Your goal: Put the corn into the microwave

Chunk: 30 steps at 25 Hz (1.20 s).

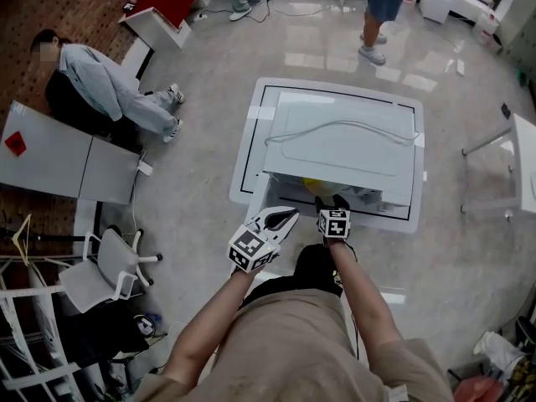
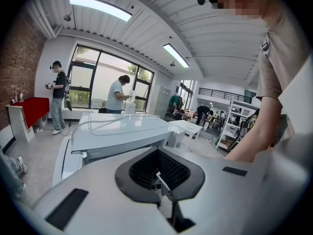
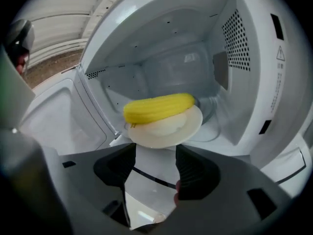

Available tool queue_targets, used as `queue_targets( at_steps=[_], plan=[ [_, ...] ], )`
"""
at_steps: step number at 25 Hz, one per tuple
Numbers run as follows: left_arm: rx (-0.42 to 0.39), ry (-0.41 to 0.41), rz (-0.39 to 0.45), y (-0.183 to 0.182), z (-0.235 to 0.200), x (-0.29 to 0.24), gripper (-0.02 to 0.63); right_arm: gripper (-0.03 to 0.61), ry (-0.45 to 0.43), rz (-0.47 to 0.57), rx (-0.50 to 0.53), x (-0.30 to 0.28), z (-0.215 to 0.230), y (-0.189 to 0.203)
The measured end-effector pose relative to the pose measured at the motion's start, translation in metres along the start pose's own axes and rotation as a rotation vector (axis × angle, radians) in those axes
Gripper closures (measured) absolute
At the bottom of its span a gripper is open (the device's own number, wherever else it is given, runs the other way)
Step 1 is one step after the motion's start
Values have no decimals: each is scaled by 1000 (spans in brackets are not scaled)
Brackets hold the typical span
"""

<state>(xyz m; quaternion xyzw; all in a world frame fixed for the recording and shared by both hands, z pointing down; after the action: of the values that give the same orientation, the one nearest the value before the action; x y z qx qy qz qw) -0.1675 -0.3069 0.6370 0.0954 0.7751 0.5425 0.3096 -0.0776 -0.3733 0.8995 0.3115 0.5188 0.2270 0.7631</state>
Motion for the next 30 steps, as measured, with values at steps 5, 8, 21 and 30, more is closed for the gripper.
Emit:
queue_targets(
  at_steps=[5,8,21,30],
  plan=[
    [8,-15,5,1,-3,6,607,328,51,-32,17,-12,8,-11],
    [10,-23,11,0,-3,11,608,328,94,-66,-28,-12,11,-14],
    [18,-35,54,2,11,22,608,328,263,-86,-157,-6,33,-41],
    [15,-54,113,1,23,35,608,328,-75,99,-171,90,-17,-60]
  ],
)
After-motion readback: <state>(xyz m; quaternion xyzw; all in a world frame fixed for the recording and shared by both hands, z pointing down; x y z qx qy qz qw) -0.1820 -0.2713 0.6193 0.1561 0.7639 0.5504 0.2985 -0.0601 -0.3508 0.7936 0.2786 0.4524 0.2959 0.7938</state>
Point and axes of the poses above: the fingertips, and each gripper's own axes: x backward along the fingers, z to its right, y out of its underside, the point moved 1 cm from there along x, backward along the fingers
